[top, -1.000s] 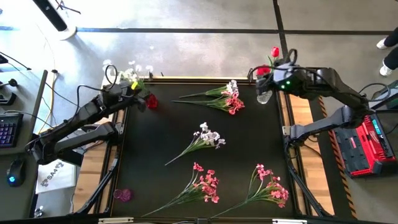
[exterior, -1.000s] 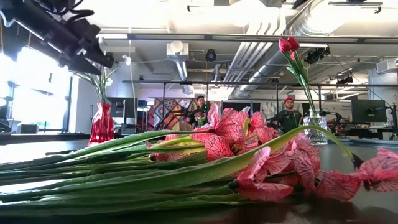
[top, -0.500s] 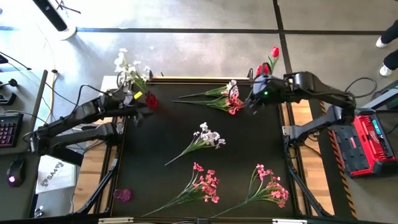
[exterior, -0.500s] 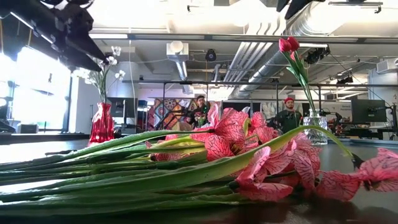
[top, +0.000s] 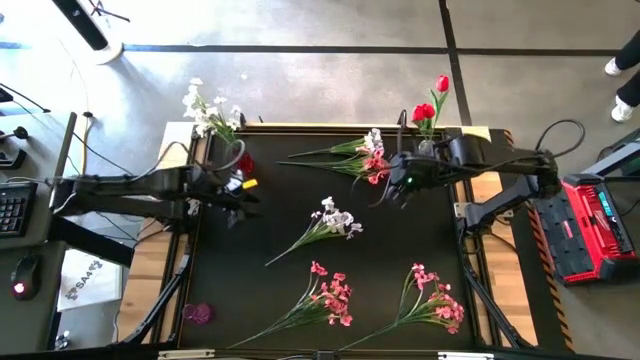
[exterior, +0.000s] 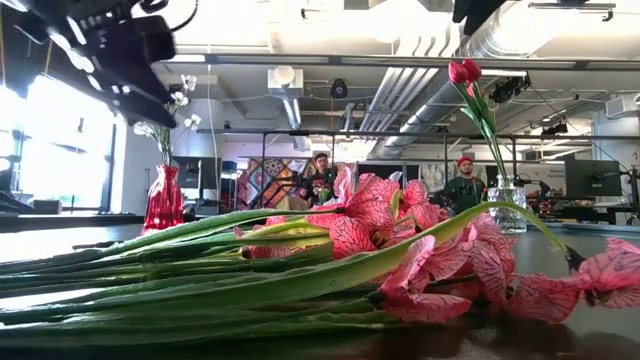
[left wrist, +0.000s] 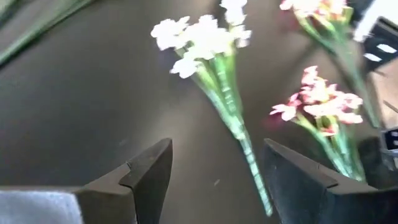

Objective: Sort flowers into vase by color
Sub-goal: Put the top white flowers into the red vase

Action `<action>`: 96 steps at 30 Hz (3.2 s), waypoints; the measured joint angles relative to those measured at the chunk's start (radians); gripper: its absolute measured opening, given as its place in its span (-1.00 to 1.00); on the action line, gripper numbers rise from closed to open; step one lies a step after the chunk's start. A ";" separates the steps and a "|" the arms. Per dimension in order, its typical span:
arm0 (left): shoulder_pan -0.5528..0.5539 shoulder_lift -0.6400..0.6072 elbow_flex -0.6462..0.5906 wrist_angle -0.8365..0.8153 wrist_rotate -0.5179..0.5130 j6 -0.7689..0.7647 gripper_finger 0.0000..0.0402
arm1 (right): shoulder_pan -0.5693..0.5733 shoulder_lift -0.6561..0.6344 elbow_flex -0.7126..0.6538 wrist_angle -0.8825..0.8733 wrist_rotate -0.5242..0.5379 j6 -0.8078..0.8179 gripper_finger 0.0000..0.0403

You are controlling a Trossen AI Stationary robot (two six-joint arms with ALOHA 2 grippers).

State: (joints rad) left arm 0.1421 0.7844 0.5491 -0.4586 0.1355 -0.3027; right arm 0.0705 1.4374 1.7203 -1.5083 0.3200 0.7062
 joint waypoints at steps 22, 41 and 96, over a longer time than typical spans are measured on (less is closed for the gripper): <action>0.036 0.646 0.288 0.371 0.024 0.097 0.13 | 0.125 -0.006 -0.594 0.718 -0.182 0.255 -0.09; 0.200 0.883 0.598 0.298 -0.007 0.155 0.13 | -0.047 -0.007 -0.782 0.768 -0.300 0.011 -0.09; 0.448 1.529 1.325 -0.425 -0.175 0.480 -0.10 | -0.085 -0.239 -0.787 0.600 -0.246 0.039 -0.09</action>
State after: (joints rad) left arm 0.5898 2.3135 1.8740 -0.8832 -0.0394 0.1772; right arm -0.0140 1.1984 0.9337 -0.9087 0.0744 0.7451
